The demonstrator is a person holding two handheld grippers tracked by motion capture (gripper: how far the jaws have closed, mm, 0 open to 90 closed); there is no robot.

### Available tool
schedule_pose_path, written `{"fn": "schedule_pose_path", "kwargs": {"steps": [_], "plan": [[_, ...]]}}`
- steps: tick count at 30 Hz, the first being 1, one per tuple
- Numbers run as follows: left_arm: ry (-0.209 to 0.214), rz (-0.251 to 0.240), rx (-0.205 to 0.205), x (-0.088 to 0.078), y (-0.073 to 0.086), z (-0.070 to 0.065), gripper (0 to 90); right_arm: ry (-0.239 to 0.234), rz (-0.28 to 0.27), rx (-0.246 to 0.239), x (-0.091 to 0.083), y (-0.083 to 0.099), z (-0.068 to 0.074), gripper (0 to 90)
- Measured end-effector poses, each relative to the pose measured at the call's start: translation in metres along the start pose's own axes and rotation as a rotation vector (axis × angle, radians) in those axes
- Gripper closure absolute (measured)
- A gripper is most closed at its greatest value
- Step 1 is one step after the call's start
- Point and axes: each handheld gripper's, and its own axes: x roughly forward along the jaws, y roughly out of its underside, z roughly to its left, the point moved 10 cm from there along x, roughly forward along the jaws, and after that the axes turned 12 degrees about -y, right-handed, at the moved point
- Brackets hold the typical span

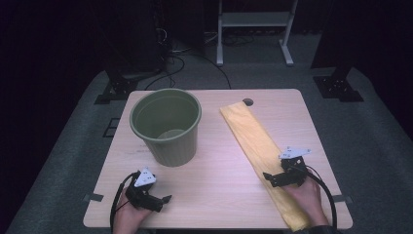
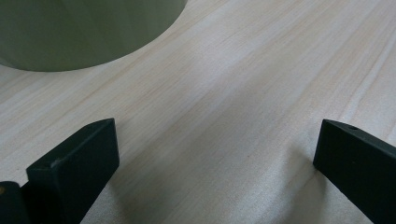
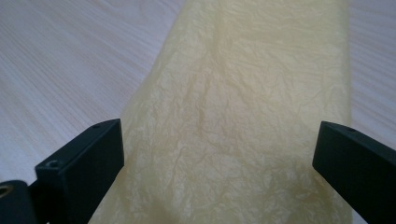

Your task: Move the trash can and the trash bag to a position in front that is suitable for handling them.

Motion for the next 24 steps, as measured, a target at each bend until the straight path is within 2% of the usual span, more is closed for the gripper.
{"fn": "schedule_pose_path", "kwargs": {"steps": [5,6,15,24], "plan": [[0.006,-0.008,-0.006,-0.001,0.0,0.0,0.9,0.005,0.02,0.004,0.006,0.006,0.0,1.1],[0.013,-0.014,-0.009,-0.002,-0.001,0.0,1.1,-0.006,0.016,0.01,0.009,0.007,0.0,1.2],[0.011,-0.031,-0.034,-0.009,-0.005,0.002,1.0,-0.01,-0.008,0.006,0.009,0.009,0.001,1.2],[0.006,-0.036,-0.067,-0.022,-0.019,0.006,1.0,-0.011,-0.008,0.004,0.009,0.009,0.001,1.2]]}}
